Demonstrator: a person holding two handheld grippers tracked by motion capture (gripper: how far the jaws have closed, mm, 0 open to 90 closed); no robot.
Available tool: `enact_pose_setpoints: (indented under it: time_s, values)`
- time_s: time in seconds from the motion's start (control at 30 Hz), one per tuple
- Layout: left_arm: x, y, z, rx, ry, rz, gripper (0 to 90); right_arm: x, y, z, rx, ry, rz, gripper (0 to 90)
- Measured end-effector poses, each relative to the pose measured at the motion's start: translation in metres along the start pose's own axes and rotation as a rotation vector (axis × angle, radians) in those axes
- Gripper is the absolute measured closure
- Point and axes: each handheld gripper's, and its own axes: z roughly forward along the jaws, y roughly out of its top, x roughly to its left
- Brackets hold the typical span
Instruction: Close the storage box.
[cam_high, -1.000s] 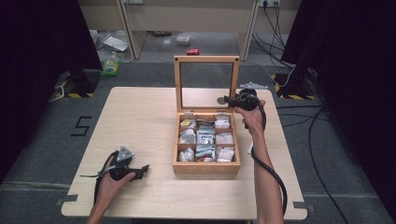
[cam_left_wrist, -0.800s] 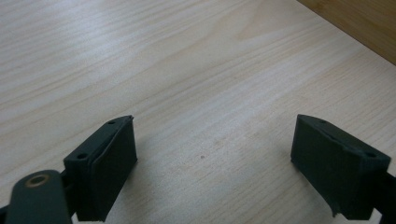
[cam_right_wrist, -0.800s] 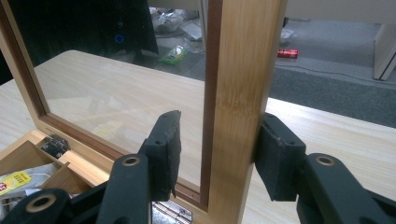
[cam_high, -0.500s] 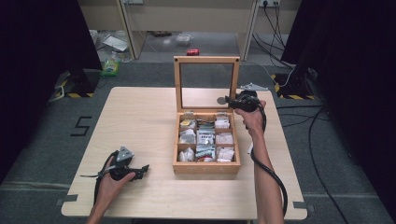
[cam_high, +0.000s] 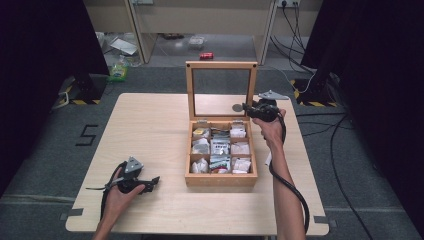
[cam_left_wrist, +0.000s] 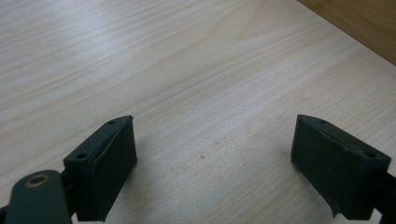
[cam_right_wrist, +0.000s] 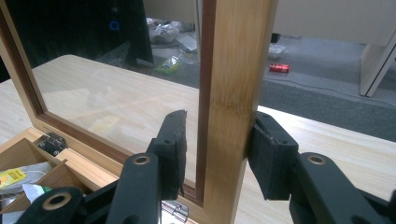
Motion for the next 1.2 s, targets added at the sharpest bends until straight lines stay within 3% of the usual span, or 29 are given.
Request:
enact_pose_setpoints:
  time_s: [0.27, 1.1, 1.2]
  values:
    - [0.0, 0.0, 0.0, 0.0, -0.001, 0.0, 13.5, -0.001, 0.001, 0.002, 0.005, -0.012, -0.012, 59.1]
    - [0.0, 0.0, 0.0, 0.0, -0.002, -0.001, 13.5, -0.007, 0.015, 0.01, 0.017, 0.033, 0.038, 52.9]
    - [0.0, 0.0, 0.0, 0.0, -0.002, -0.001, 13.5, -0.007, 0.016, 0.009, 0.021, 0.036, 0.028, 54.1]
